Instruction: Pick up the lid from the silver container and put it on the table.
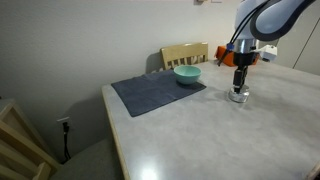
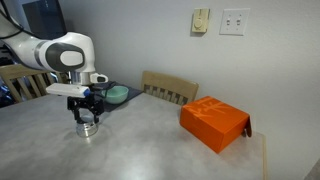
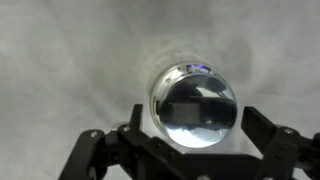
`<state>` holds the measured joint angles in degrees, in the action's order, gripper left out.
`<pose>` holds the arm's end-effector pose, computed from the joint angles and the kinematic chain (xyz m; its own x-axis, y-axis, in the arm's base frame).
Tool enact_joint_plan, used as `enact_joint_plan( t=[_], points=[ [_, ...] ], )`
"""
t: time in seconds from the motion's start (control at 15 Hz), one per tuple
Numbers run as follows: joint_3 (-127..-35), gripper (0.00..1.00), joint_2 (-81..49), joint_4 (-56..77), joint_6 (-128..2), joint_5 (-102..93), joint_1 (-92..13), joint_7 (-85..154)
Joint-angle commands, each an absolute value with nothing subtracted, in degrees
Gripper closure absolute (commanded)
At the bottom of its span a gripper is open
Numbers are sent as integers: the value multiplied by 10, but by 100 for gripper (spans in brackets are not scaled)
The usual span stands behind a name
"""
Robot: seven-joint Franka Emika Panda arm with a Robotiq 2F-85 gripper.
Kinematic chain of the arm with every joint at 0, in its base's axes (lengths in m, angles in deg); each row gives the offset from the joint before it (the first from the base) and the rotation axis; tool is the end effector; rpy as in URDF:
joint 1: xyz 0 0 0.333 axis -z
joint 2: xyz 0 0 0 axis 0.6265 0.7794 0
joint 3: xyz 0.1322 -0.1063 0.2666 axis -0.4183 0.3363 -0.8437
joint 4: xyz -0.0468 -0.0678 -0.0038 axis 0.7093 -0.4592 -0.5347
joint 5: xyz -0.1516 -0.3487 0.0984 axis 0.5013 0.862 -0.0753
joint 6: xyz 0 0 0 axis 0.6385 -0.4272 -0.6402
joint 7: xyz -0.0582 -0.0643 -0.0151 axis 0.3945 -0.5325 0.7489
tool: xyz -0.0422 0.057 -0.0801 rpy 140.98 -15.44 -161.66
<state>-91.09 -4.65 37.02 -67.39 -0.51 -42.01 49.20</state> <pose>0.5667 0.0923 0.1827 0.8994 0.4169 -0.1313 0.4199 -0.9076 -0.0057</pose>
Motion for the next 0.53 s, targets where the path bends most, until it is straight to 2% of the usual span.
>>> enact_joint_plan(
  t=[0.0,0.13,0.27,0.47],
  points=[
    [-912,0,-54,390,-672,-14,-419,498],
    [-912,0,-54,394,-673,-14,-419,500],
    [-913,15,-55,396,-673,-13,-419,500],
    [-913,20,-58,395,-676,-11,-419,502]
  ],
)
